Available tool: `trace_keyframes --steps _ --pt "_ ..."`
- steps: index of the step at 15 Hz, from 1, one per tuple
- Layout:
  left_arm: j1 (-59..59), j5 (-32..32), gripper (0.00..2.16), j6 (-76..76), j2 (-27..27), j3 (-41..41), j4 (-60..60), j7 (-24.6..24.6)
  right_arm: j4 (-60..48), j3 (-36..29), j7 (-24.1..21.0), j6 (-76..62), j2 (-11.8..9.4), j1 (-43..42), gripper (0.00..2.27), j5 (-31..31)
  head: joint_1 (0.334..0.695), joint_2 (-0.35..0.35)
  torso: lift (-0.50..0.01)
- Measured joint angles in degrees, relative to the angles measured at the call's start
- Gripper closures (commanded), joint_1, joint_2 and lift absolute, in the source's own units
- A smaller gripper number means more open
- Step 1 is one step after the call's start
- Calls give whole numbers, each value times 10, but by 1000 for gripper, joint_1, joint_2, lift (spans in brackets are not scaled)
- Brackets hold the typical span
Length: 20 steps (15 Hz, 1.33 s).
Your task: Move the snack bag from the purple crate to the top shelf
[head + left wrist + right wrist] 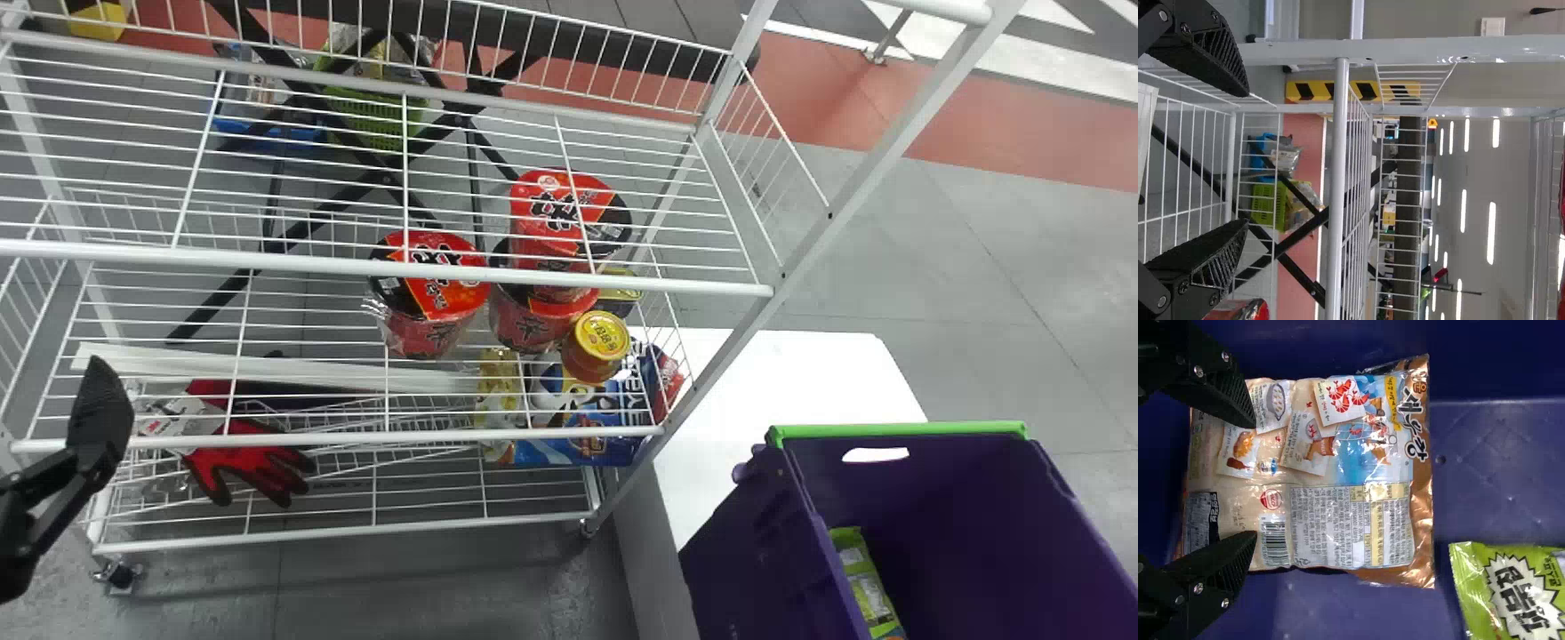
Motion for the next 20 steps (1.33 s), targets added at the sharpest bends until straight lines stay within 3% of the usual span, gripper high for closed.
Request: trace_keyframes --steps 2,4,7,9,20 --pt "0 3 147 0 0 3 1 -4 6 1 -5 -7 0 0 468 1 695 -350 -449" --pt "0 4 147 0 1 4 2 -5 11 5 -10 -10 2 0 475 1 695 -350 -449" --pt "0 6 147 0 3 8 4 -8 16 8 -26 -19 6 1 1126 1 695 -350 -449" --pt "0 8 147 0 3 10 4 -12 17 13 -29 -22 10 1 1416 0 695 -350 -449" --pt "16 4 147 -6 -1 6 -7 -10 -20 -8 -9 -39 9 14 1480 -16 695 -350 -424"
